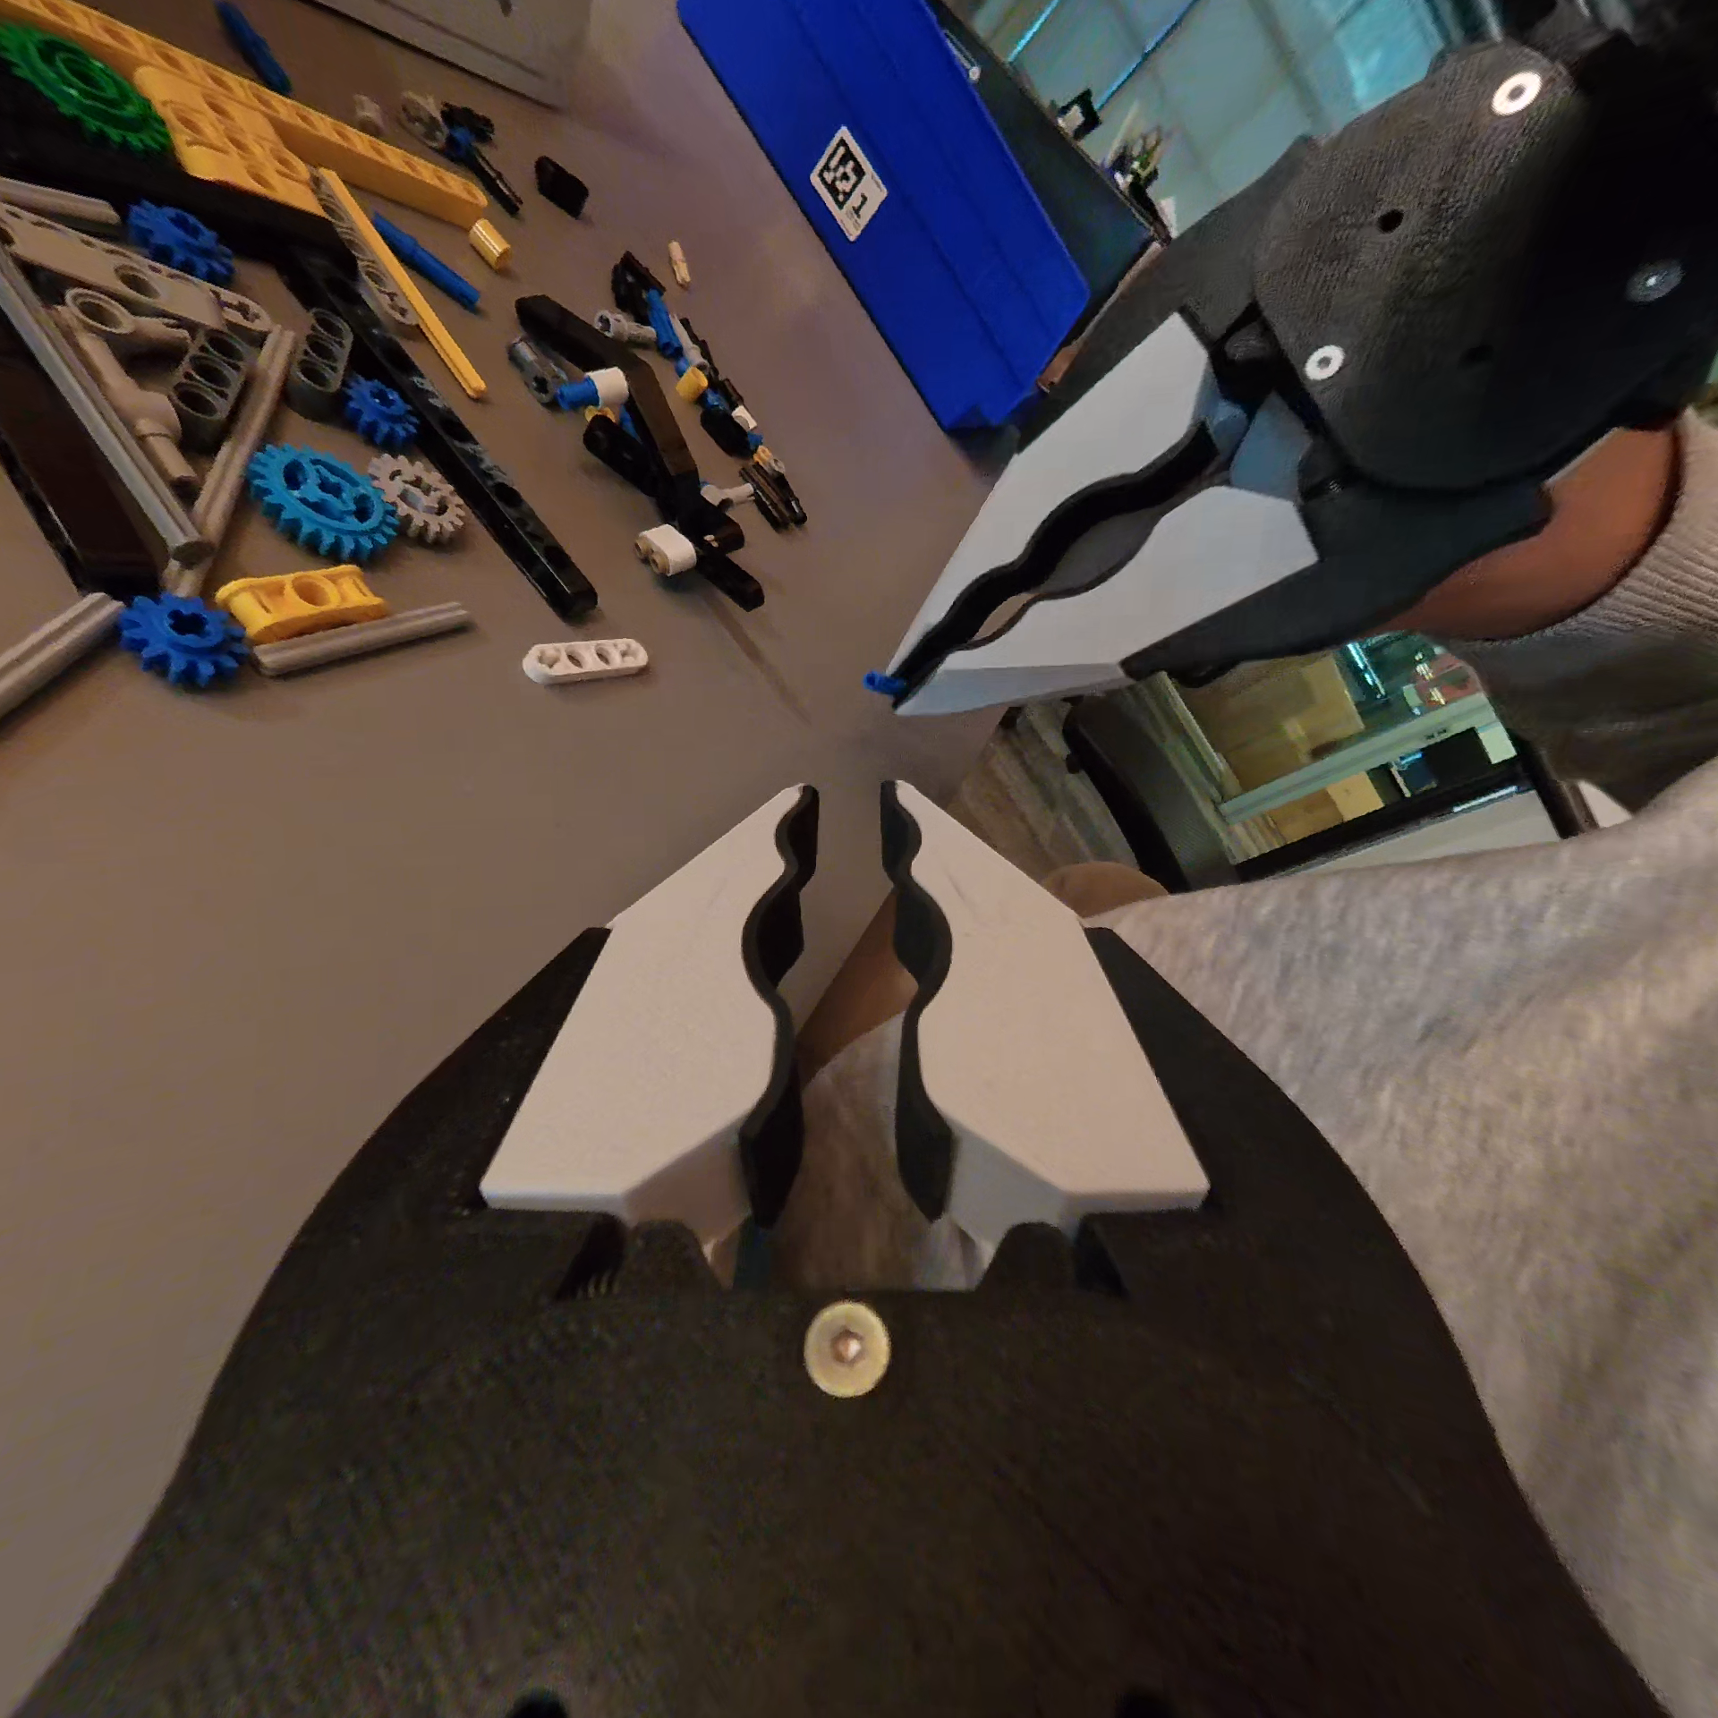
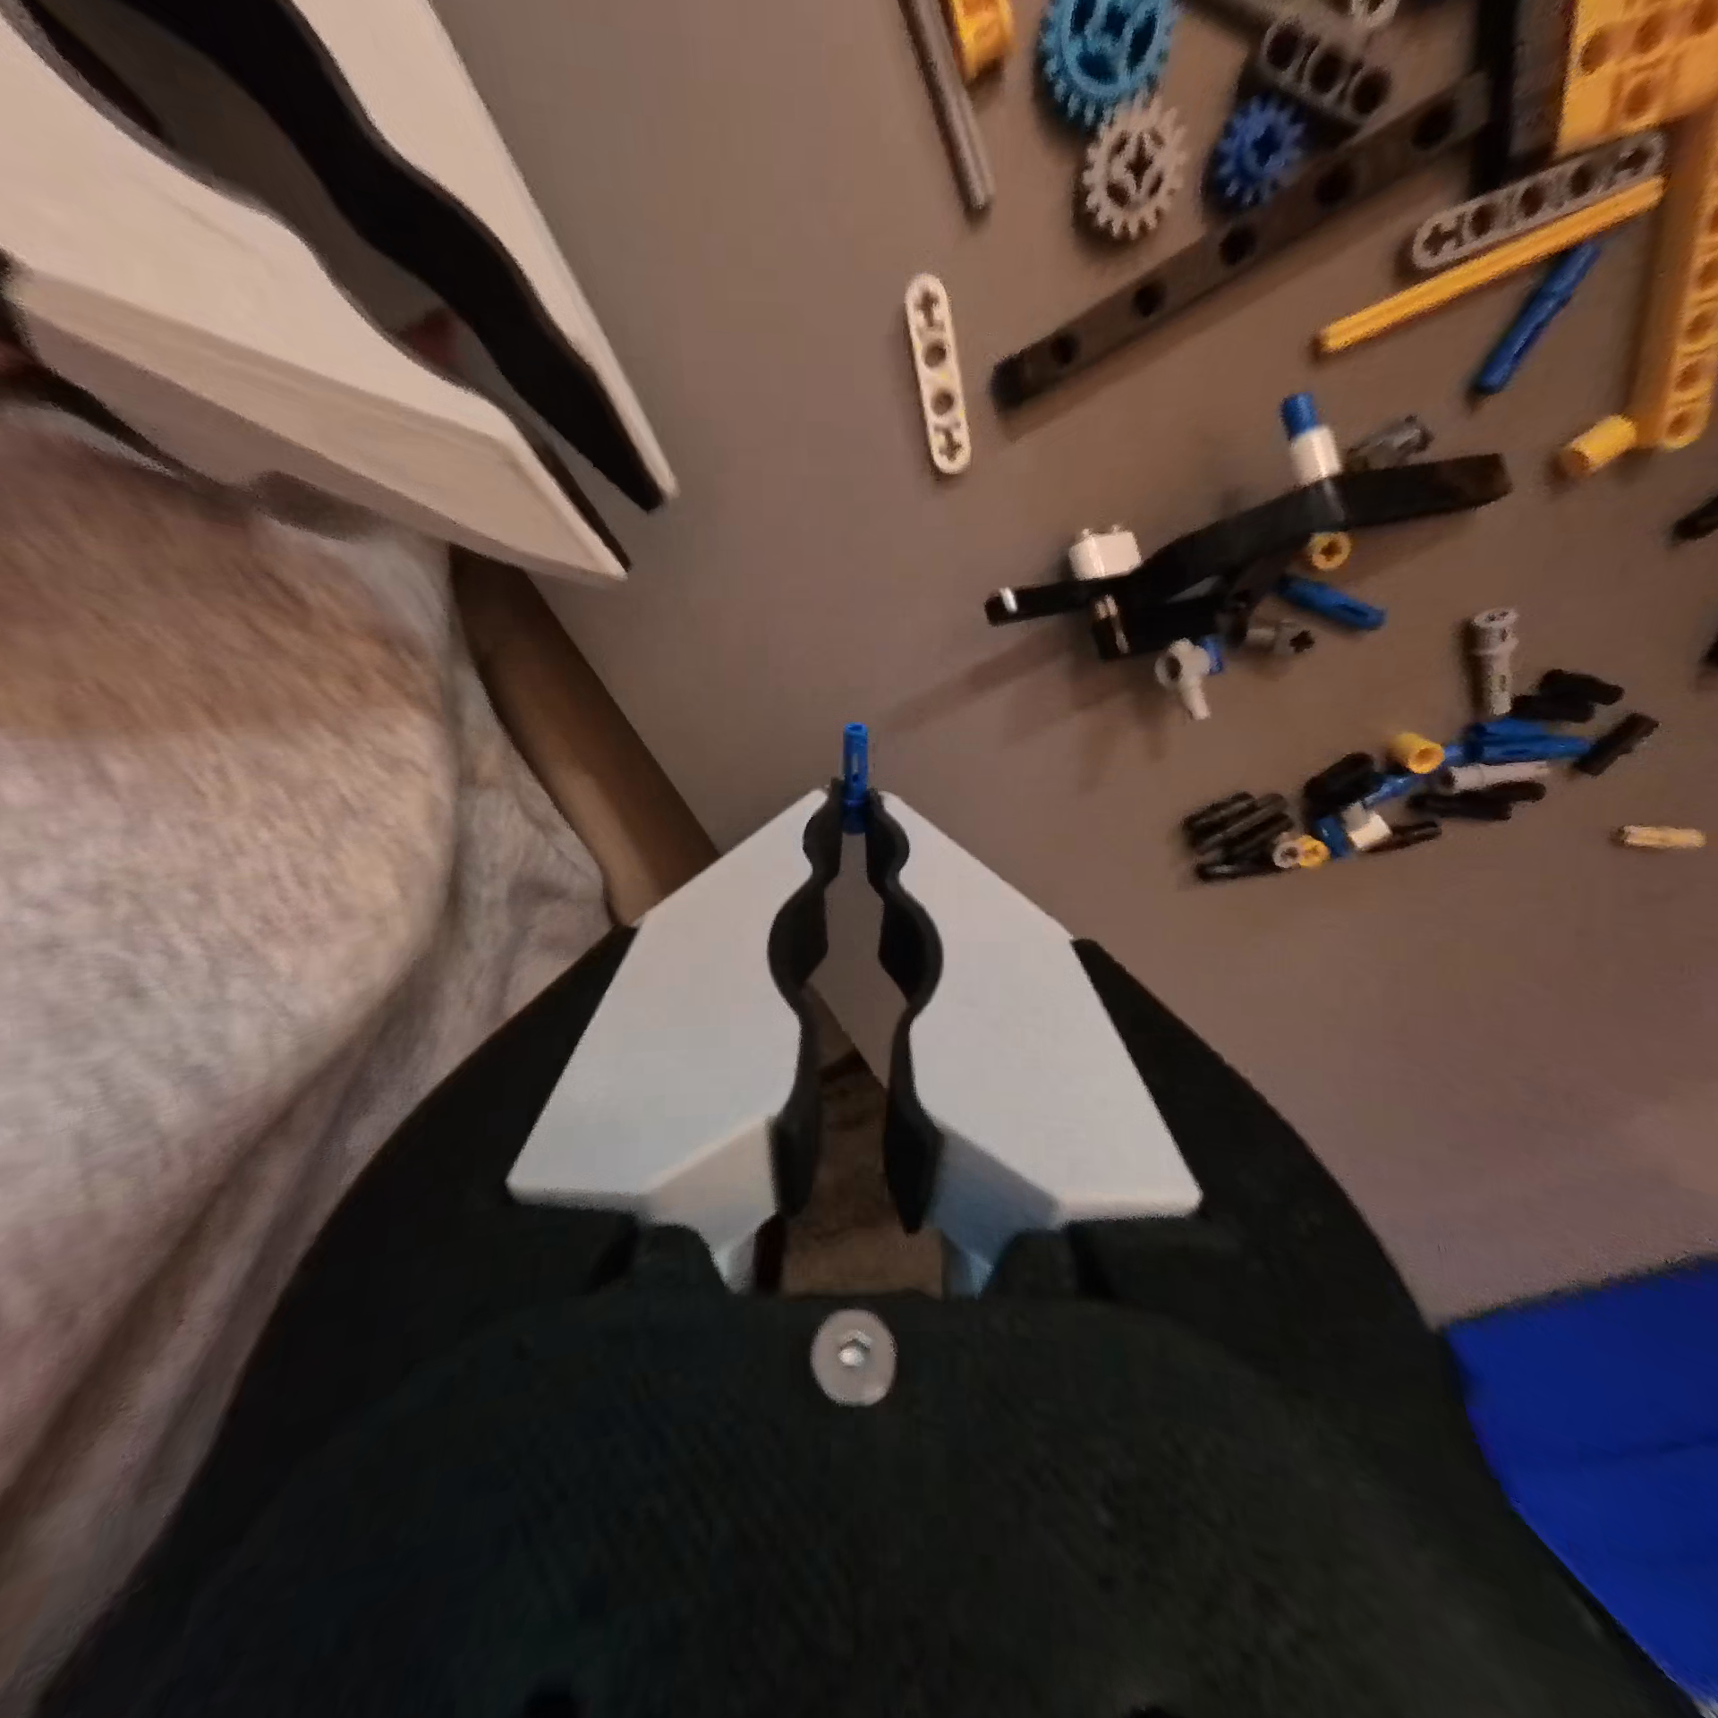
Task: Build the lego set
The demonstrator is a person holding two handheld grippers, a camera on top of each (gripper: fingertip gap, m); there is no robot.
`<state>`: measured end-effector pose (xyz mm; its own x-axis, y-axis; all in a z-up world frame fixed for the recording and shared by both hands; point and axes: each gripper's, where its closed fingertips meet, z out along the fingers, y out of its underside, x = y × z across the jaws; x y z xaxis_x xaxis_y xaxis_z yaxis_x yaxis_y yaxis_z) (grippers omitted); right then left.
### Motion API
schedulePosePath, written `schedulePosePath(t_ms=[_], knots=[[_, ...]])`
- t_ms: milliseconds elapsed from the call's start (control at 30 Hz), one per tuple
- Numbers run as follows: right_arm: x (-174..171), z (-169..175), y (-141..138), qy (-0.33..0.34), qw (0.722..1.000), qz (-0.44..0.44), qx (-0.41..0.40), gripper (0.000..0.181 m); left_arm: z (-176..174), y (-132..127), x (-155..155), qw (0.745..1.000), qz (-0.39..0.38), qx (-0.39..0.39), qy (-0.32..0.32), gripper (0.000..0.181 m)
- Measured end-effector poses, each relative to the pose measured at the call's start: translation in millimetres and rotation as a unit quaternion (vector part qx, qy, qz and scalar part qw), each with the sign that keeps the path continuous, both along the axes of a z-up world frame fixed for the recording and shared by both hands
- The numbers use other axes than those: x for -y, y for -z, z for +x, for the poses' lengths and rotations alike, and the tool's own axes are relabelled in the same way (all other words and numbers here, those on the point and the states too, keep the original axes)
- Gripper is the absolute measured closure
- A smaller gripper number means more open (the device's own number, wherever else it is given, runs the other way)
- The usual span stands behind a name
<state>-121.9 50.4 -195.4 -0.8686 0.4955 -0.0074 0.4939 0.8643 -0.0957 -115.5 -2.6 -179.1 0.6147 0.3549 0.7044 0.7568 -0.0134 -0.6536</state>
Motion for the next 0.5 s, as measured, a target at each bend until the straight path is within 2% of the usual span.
schedulePosePath(t_ms=[33,167,400,467,500], knots=[[9,1,-3,0.002,0.999,-0.034,0.001,0.178,0,0,0,1.0,-0.001,-0.004,-0.002,0.169],[36,9,-13,-0.011,0.99,-0.139,-0.014,0.179,-3,-3,0,1.0,0.002,-0.018,-0.014,0.165],[58,20,-33,-0.084,0.961,-0.246,-0.092,0.178,5,-27,-5,0.993,0.111,0.032,0.013,0.162],[57,19,-39,-0.097,0.951,-0.265,-0.127,0.178,9,-35,-6,0.99,0.137,0.04,0.024,0.178],[56,20,-43,-0.098,0.945,-0.282,-0.136,0.178,11,-38,-7,0.988,0.147,0.046,0.028,0.178]])
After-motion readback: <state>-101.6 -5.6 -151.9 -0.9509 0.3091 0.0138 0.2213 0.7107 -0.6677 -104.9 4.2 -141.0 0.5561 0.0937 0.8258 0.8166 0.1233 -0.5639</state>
